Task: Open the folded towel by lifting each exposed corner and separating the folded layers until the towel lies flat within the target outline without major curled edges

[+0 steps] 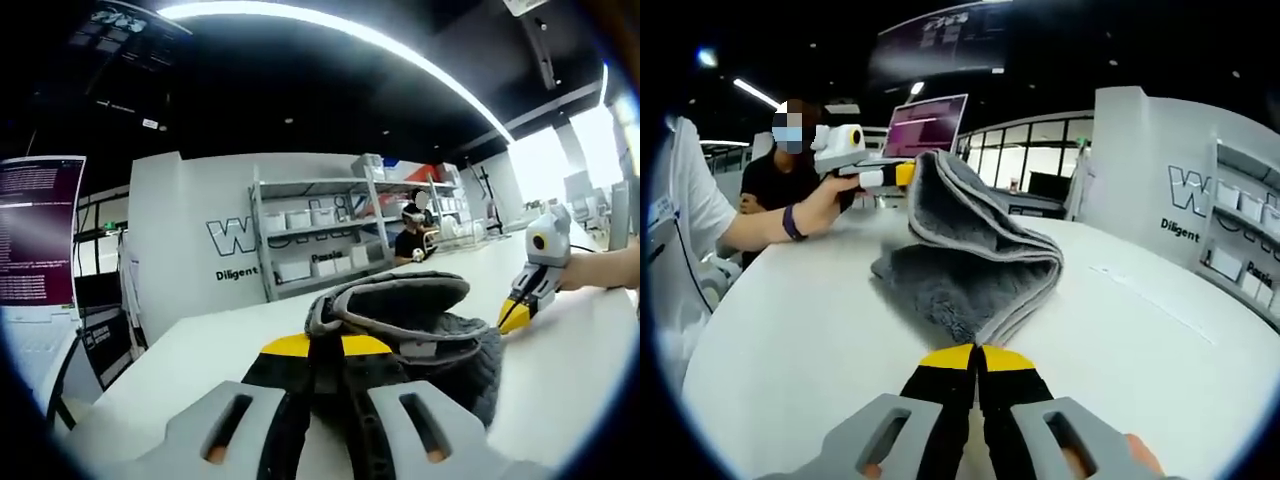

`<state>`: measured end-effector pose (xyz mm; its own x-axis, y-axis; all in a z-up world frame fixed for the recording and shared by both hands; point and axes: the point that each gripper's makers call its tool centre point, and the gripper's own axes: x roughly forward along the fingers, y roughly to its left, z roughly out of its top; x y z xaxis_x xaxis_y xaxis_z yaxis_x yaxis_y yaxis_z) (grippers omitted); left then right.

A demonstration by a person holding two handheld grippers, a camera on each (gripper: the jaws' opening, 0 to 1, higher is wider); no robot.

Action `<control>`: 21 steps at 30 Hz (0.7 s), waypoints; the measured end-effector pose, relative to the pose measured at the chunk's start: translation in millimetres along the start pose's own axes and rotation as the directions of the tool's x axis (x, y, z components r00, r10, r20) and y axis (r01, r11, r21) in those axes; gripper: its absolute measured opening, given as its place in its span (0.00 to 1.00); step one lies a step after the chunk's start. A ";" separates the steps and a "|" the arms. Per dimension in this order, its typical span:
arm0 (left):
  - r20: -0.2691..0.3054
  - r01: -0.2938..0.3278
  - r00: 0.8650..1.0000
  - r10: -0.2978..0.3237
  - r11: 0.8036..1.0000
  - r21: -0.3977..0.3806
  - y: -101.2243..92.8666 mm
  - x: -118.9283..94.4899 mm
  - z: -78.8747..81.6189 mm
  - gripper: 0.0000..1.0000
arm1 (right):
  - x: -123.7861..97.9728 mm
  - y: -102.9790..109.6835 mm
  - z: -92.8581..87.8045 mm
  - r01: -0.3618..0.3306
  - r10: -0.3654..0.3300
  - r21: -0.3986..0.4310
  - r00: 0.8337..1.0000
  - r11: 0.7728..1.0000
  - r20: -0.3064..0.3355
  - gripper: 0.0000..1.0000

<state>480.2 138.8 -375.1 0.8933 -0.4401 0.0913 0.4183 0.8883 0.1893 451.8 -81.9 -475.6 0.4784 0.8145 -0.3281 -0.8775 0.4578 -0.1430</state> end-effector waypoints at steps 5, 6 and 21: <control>-0.002 -0.004 1.000 0.004 1.000 0.002 0.8 0.3 -0.3 0.07 | -2.6 -4.5 -0.2 0.018 -0.018 0.006 1.000 1.000 -0.002 0.00; -0.002 -0.005 1.000 0.005 1.000 0.002 1.2 0.4 -0.4 0.07 | -3.0 -5.7 -0.2 0.024 -0.024 0.007 1.000 1.000 -0.002 0.00; -0.004 -0.035 0.999 0.035 0.999 -0.010 8.8 -1.9 -0.9 0.07 | -10.5 -18.6 -2.2 0.082 -0.082 0.013 0.997 0.997 -0.014 0.00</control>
<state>482.4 147.7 -374.5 0.9079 -0.4085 0.0942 0.3887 0.9044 0.1762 463.0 -99.7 -471.5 0.5479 0.7693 -0.3286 -0.8349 0.5276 -0.1570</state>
